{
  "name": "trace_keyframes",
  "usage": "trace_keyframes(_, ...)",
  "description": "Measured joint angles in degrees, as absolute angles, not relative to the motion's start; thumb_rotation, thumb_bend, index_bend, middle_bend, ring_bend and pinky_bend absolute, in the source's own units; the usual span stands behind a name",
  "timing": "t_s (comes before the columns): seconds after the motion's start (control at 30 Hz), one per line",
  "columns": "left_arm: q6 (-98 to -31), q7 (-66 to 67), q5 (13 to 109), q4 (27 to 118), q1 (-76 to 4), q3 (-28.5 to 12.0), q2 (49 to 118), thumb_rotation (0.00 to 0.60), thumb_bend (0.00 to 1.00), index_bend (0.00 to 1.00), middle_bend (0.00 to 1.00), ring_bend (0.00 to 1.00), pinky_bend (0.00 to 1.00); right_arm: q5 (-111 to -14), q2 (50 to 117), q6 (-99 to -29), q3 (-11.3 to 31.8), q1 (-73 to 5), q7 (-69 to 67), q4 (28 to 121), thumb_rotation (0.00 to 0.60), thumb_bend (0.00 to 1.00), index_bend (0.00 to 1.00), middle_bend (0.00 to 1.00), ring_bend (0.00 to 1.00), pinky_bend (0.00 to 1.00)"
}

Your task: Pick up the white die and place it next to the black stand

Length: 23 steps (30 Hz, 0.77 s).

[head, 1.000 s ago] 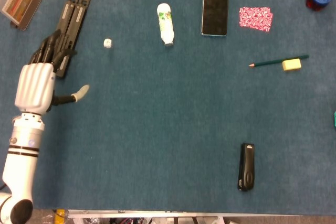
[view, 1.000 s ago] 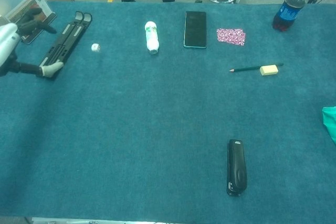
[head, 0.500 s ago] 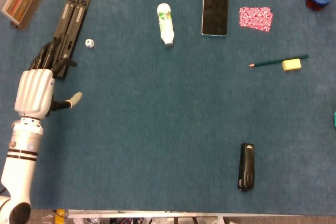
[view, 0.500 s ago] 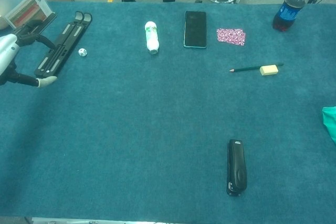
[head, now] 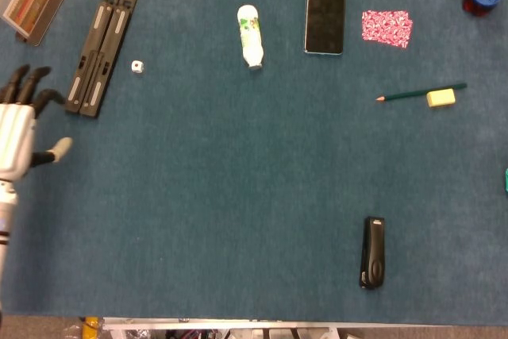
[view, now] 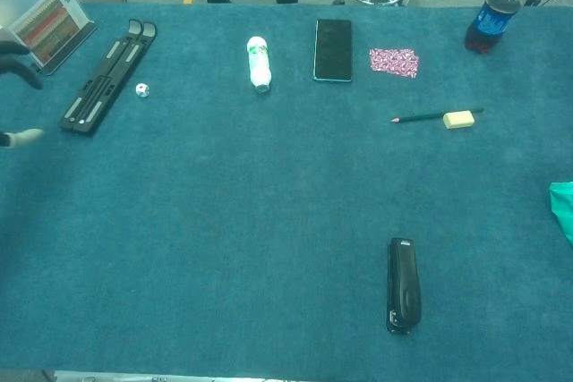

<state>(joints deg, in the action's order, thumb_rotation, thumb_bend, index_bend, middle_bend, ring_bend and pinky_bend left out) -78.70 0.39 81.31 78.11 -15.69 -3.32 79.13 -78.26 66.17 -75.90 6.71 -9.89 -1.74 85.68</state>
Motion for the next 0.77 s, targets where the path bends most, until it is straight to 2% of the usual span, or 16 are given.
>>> trace_keyframes(0.17, -81.0, -3.0, 82.9, 75.5, -14.0, -2.6, 77.2, 0.600, 0.17, 0.38, 0.20, 0.14, 0.33, -78.9, 64.1, -75.5, 6.0, -10.0, 2.4, 89.6, 0.600, 0.03, 0.54, 0.41, 0.36, 0.44)
trace_keyframes(0.37, -84.7, -6.1, 84.4, 74.2, -10.9, -1.6, 74.0, 0.600, 0.17, 0.38, 0.20, 0.15, 0.34, -80.6, 62.3, -77.7, 5.1, -9.4, 7.5, 94.7, 0.600, 0.03, 0.54, 0.41, 0.36, 0.44)
trace_keyframes(0.77, -90.9, -2.5, 85.0, 81.9, -5.4, -0.8, 69.2, 0.600, 0.17, 0.38, 0.21, 0.15, 0.34, -83.5, 62.5, -84.0, 3.1, -5.4, 10.7, 98.1, 0.600, 0.03, 0.54, 0.41, 0.36, 0.44)
